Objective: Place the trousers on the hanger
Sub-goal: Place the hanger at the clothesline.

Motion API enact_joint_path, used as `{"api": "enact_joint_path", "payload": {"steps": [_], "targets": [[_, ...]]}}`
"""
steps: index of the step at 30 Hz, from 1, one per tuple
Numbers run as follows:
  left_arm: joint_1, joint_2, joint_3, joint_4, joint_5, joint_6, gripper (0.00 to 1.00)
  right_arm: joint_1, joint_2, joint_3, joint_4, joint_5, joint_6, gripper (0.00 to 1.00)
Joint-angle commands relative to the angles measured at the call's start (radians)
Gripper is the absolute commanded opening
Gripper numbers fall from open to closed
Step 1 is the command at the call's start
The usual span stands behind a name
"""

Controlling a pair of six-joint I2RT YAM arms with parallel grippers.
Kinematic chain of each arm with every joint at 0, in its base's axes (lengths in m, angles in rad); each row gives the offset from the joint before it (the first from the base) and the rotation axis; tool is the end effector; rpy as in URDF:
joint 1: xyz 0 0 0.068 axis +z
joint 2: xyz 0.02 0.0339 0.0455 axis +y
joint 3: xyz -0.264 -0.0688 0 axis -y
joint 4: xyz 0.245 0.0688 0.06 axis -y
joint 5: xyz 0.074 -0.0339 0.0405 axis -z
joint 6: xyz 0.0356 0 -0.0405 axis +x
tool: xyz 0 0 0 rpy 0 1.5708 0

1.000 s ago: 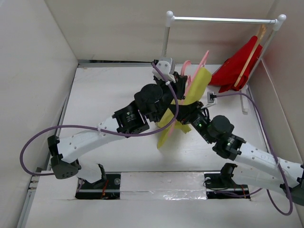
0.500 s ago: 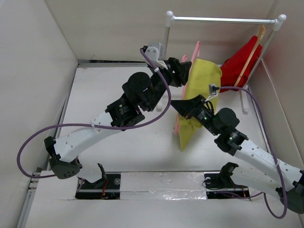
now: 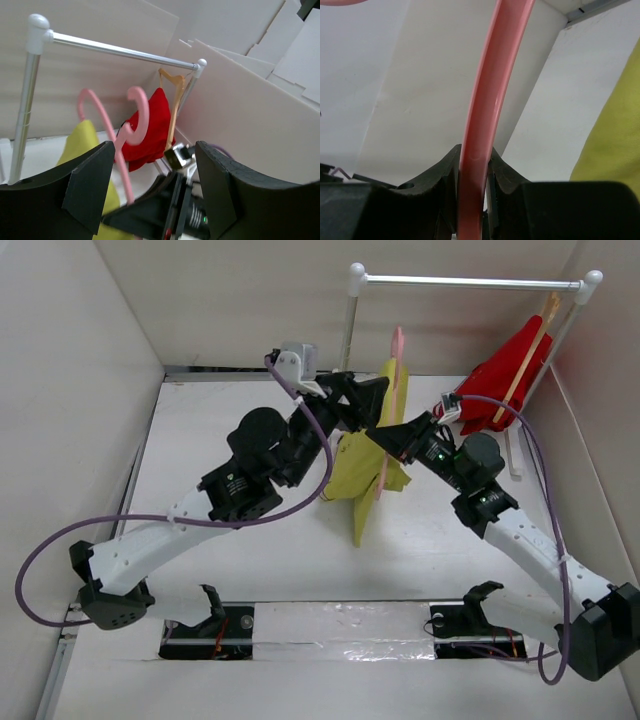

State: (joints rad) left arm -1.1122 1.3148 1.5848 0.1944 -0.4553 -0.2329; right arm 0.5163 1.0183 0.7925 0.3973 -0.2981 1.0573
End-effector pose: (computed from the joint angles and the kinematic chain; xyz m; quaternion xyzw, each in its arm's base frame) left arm 0.1327 -0.2334 0.5395 0.0441 0.5449 -0.4236 0.7223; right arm 0.2036 0.1276 0.3603 0.0607 0.6440 0.6033 0.4665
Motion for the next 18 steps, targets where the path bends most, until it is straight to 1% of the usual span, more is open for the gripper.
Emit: {"api": "enact_joint_path", "payload": {"steps": [1,3,4,5,7,8,9,10,13,18], "targets": [[-0.003,-0.1,-0.078,0.074,-0.037,-0.005,0.63,-0.091,0.023,0.132,0.276,-0.059,-0.017,0.0],[-0.003,-0.132,-0.13,0.065,-0.051,-0.032,0.63,-0.15,0.057,0.166,0.264,-0.09,-0.016,0.0],[-0.003,-0.175,-0.205,0.069,-0.059,-0.045,0.63,-0.168,0.078,0.201,0.27,-0.11,-0.011,0.0],[-0.003,-0.204,-0.251,0.1,-0.06,-0.057,0.63,-0.185,0.115,0.22,0.273,-0.137,-0.008,0.0],[-0.003,-0.274,-0.339,0.129,-0.078,-0.097,0.63,-0.226,0.146,0.252,0.267,-0.145,-0.01,0.0],[-0.003,-0.296,-0.415,0.135,-0.088,-0.111,0.63,-0.24,0.179,0.302,0.252,-0.157,-0.02,0.0],[-0.003,-0.317,-0.449,0.135,-0.095,-0.124,0.63,-0.266,0.195,0.322,0.215,-0.162,-0.026,0.0],[-0.003,-0.356,-0.518,0.142,-0.111,-0.156,0.63,-0.277,0.224,0.349,0.221,-0.176,-0.026,0.0],[-0.003,-0.413,-0.63,0.146,-0.132,-0.203,0.62,-0.327,0.272,0.405,0.183,-0.199,-0.039,0.0],[-0.003,-0.45,-0.724,0.109,-0.154,-0.252,0.62,-0.397,0.35,0.47,0.212,-0.252,-0.007,0.0]]}}
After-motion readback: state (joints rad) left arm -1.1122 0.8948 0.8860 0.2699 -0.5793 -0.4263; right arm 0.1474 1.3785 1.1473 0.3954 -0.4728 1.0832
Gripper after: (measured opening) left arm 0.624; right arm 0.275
